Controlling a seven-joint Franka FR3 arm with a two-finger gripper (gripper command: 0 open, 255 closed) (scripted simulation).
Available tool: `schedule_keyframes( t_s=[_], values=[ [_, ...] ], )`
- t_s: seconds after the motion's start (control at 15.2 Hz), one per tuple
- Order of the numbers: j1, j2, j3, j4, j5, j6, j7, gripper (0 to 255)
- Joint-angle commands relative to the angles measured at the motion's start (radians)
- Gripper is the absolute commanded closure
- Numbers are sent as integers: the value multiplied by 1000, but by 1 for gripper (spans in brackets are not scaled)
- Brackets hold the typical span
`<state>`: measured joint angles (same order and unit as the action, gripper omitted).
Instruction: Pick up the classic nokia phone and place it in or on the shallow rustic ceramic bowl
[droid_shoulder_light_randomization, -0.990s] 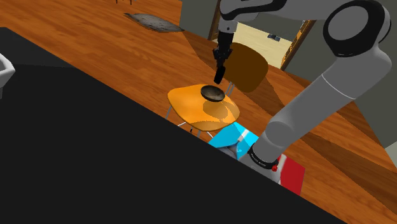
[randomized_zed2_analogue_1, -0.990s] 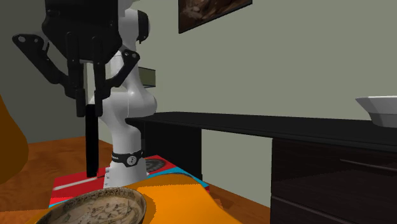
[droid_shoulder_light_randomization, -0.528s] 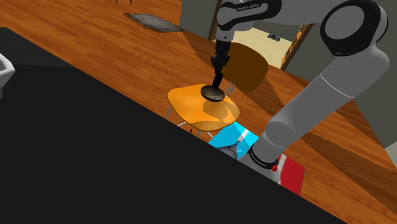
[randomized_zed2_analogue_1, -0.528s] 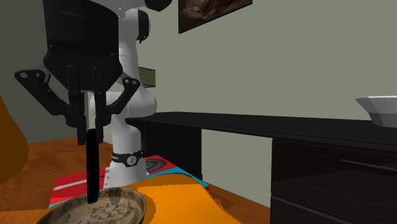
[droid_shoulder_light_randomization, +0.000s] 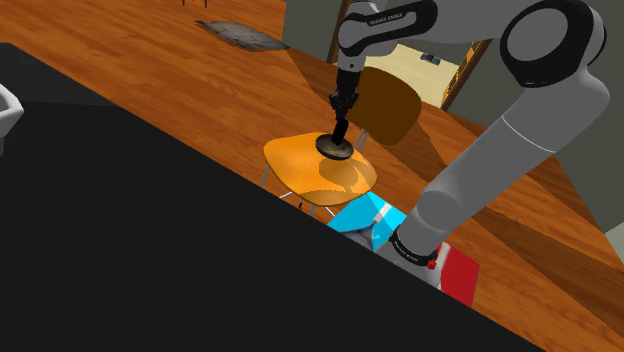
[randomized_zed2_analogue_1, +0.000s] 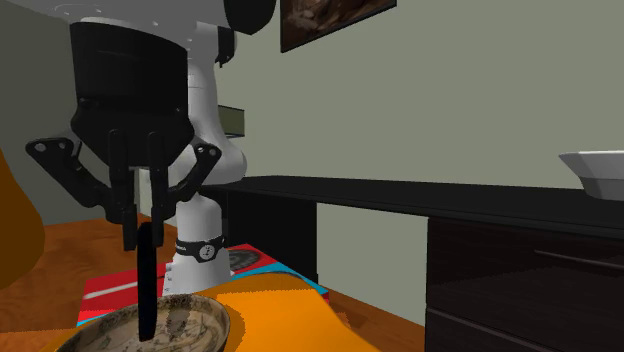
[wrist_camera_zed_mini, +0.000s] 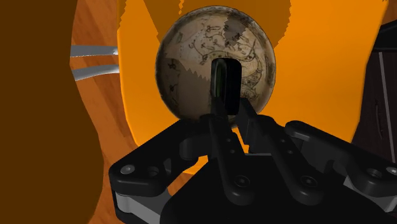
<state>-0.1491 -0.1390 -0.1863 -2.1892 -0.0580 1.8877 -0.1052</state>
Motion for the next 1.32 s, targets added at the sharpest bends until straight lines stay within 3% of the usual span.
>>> schedule_keyframes(
  t_s=[0.0,0.07,0.13,0.46,0.73,1.25],
  values=[
    [0,0,0,0,0,1,0,255],
    [0,0,0,0,0,1,0,255],
    [0,0,0,0,0,1,0,0],
    [0,0,0,0,0,1,0,0],
    [3,-7,4,121,2,-127,-1,0],
    [3,-7,4,121,2,-127,-1,0]
  ],
)
